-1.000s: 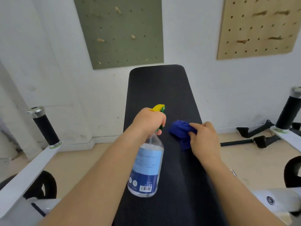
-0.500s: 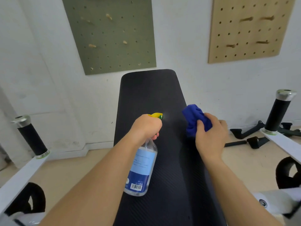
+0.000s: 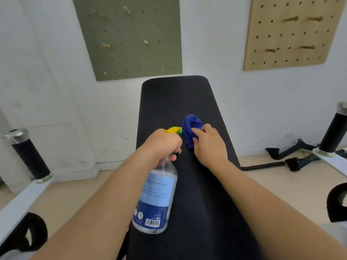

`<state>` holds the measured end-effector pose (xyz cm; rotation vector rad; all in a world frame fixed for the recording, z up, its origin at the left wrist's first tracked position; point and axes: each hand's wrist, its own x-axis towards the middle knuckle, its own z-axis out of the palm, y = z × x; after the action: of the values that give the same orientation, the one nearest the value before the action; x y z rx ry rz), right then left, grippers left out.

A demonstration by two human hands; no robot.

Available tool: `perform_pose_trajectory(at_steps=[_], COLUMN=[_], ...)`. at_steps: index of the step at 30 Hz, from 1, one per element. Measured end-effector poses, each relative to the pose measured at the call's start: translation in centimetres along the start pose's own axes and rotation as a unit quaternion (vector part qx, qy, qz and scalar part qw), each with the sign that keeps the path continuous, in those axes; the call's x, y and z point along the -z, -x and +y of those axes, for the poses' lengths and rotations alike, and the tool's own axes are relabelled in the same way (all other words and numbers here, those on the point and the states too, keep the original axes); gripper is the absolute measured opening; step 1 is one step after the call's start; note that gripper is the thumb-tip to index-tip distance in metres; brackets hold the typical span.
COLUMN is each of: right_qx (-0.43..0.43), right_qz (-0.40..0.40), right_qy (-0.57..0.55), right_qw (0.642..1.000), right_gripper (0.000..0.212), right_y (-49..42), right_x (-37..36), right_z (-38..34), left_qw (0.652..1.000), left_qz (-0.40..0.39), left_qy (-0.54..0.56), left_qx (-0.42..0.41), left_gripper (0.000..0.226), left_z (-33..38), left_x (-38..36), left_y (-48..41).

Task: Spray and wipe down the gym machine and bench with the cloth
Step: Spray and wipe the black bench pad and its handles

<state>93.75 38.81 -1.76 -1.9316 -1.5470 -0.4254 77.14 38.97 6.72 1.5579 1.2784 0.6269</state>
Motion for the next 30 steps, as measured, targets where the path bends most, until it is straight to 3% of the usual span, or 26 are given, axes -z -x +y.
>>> perform_pose_trajectory(at_steps=[3,6,8,11,14,20,23,30], right_qx=[0.098,0.177,0.163,0.051,-0.029,0.027,0.027,-0.012], right_qz=[0.004,-0.019,-0.026,-0.01,-0.003,0.037,0.041,-0.088], right_qy=[-0.042,-0.015,0.03,0.061,0.075,0.053,0.037,-0.039], right_qw=[0.994,0.984,0.986,0.997,0.997,0.998,0.998,0.995], right_gripper=[0.026,0.031,0.028,0.022,0.024,0.018,0.031,0.035], right_y=[8.3,9.7,5.4,-2.9,-5.5,5.3,13.6,20.3], right_x=[1.0,2.2,2.0,0.7,-0.2,1.5,3.0,6.4], right_z=[0.1,1.4,2.0,3.5,4.0,3.8,3.2,1.7], left_qw=[1.0,1.0,1.0,1.0,0.999,0.997,0.996,0.996], left_qz=[0.004,0.012,0.015,0.015,0.026,0.012,0.006,-0.011], left_qy=[-0.006,-0.013,-0.014,-0.017,-0.009,0.073,0.088,0.091], left_qx=[-0.009,0.0,-0.001,0.005,0.023,0.002,-0.01,0.013], left_gripper=[0.047,0.053,0.048,0.047,0.047,0.04,0.032,0.031], left_z=[0.0,0.1,0.2,0.3,0.3,-1.2,-2.7,-7.8], left_x=[0.4,0.3,0.1,-0.4,-0.6,0.1,-1.0,-3.4], left_y=[-0.3,-0.7,-0.8,-0.8,-0.6,2.8,5.7,11.6])
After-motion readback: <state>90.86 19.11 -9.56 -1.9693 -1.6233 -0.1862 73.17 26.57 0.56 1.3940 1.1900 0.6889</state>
